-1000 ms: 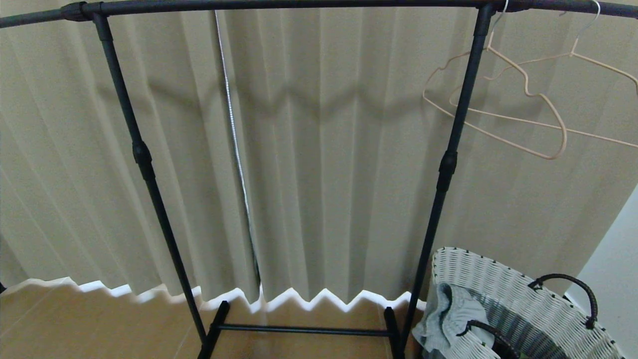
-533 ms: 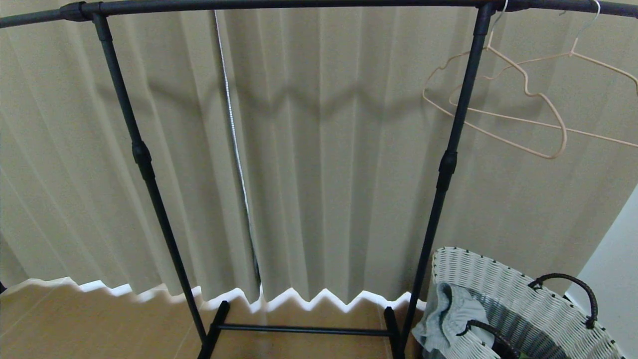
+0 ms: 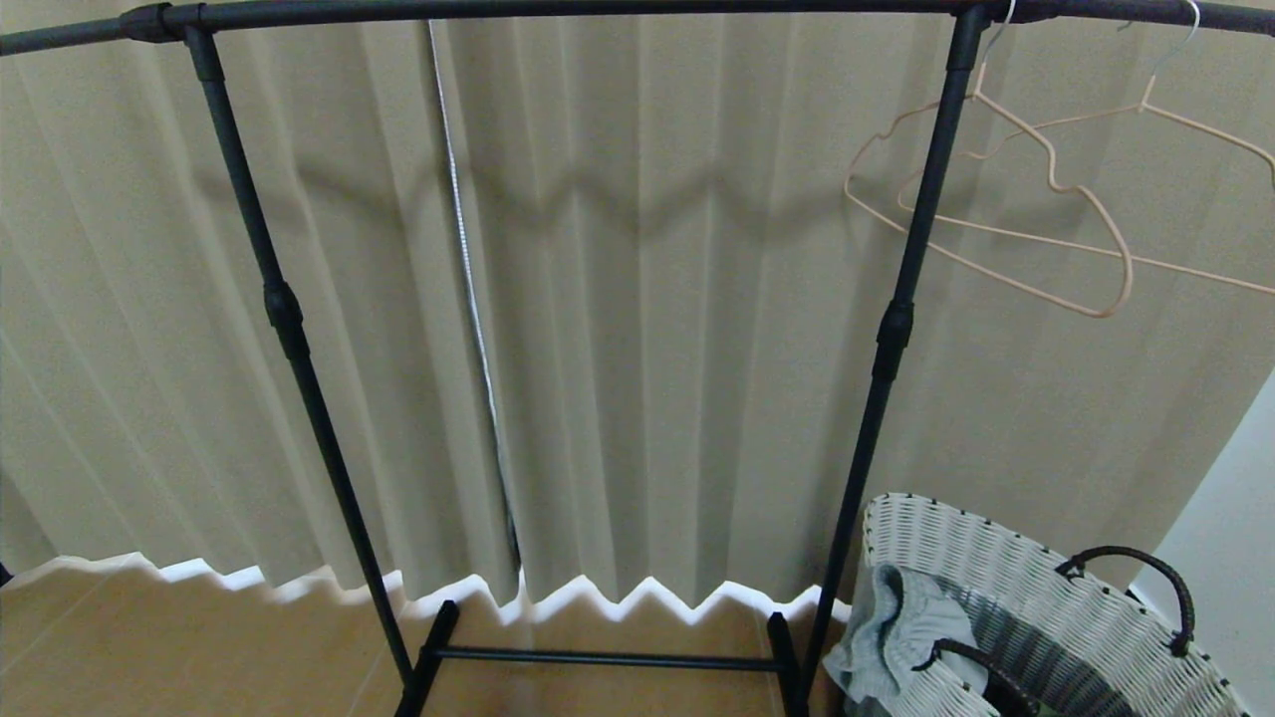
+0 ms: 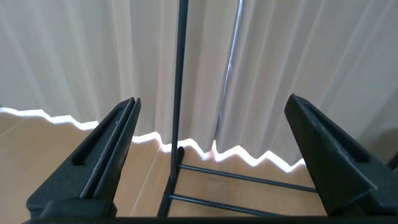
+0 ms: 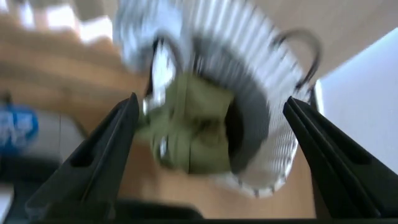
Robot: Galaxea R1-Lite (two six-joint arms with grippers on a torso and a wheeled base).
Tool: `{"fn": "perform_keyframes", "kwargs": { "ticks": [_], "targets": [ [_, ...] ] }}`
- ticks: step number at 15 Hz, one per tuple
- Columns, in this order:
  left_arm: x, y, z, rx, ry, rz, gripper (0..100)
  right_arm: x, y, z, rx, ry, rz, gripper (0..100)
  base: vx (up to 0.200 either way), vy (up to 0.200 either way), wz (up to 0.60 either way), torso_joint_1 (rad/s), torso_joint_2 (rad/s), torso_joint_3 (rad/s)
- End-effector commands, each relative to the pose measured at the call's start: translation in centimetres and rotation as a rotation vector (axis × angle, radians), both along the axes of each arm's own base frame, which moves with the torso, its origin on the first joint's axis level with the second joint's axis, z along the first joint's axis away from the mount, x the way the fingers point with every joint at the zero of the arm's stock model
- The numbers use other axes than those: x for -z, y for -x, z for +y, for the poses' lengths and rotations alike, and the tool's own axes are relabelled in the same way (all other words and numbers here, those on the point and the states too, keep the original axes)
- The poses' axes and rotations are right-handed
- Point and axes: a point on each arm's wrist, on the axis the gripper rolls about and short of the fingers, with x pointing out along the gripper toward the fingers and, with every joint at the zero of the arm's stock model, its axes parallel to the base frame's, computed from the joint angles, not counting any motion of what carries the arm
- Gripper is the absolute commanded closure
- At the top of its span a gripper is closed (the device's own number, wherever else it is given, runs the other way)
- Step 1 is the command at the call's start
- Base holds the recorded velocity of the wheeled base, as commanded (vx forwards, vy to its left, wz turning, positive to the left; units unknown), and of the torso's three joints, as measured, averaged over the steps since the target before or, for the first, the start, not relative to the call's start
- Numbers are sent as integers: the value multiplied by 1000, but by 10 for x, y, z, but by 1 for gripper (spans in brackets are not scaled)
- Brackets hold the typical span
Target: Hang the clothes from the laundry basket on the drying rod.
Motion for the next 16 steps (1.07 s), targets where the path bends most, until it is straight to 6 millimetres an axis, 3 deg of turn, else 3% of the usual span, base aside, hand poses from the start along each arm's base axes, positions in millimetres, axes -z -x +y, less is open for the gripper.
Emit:
{"fn": "perform_keyframes", "kwargs": {
  "ticks": [1,6,10,16],
  "targets": [
    [0,0,0,-1,0,0,0,4,-44,0,-38,48,359,0,0,0,0,0,0,0],
    [0,0,0,0,0,0,0,20,-96,1,-44,47,528,0,0,0,0,0,0,0],
    [0,0,0,-1,0,0,0,38,-116,0,-90,105,668,0,0,0,0,0,0,0],
    [0,0,0,-1,0,0,0,56,-140,-2,-33,163,667,0,0,0,0,0,0,0]
  ]
}}
